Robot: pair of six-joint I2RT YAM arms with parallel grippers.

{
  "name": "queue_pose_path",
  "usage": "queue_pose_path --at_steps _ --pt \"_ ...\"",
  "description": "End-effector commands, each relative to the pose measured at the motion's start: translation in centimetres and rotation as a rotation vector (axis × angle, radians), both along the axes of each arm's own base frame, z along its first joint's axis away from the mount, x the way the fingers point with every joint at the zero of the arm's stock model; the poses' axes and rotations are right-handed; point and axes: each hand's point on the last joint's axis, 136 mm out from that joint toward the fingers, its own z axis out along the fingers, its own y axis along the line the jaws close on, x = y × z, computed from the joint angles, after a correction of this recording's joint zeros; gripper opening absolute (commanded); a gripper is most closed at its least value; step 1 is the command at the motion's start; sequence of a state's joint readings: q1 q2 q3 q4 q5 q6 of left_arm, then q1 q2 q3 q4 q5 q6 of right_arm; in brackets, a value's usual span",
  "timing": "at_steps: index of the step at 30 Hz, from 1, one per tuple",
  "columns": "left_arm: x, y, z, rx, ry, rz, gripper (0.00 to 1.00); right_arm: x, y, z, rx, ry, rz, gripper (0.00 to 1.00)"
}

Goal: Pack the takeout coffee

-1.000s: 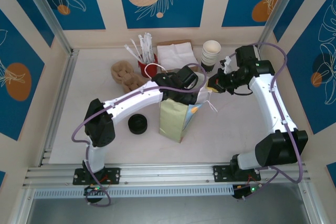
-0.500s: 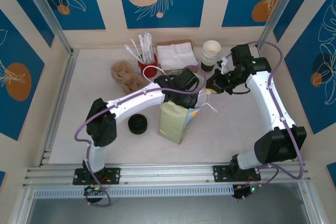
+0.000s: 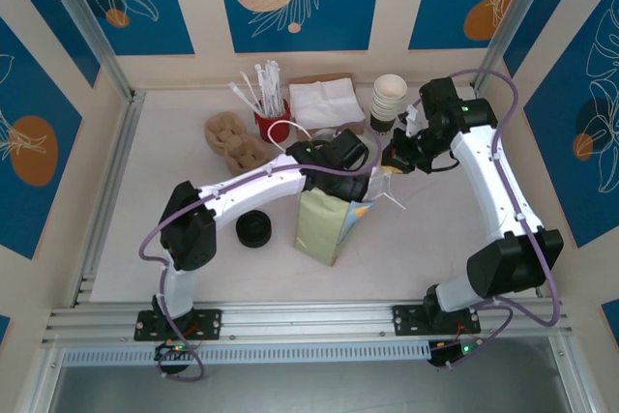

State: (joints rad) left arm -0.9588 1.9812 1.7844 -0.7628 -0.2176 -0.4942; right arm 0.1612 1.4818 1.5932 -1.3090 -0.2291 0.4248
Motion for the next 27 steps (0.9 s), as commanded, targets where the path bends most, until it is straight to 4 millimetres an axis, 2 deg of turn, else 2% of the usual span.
queue_pose_path --at_steps 1,9,18,27 --pt "0.8 0.3 0.3 -0.023 -0.007 0.034 0.97 -1.4 -1.0 -0.2 -0.084 0.061 -0.004 0.0" --pt "1.2 -0.4 3.0 -0.102 -0.026 0.061 0.98 -1.6 -1.2 -0.4 -0.179 0.066 0.019 0.0" --pt "1.4 0.3 3.5 -0.102 -0.031 0.092 0.98 -2.2 -2.7 -0.4 -0.288 0.078 0.039 0.0" --pt "0.4 -3.3 6.7 -0.3 -0.024 -0.038 0.99 -1.0 -1.6 -0.1 -0.256 0.065 0.018 0.0"
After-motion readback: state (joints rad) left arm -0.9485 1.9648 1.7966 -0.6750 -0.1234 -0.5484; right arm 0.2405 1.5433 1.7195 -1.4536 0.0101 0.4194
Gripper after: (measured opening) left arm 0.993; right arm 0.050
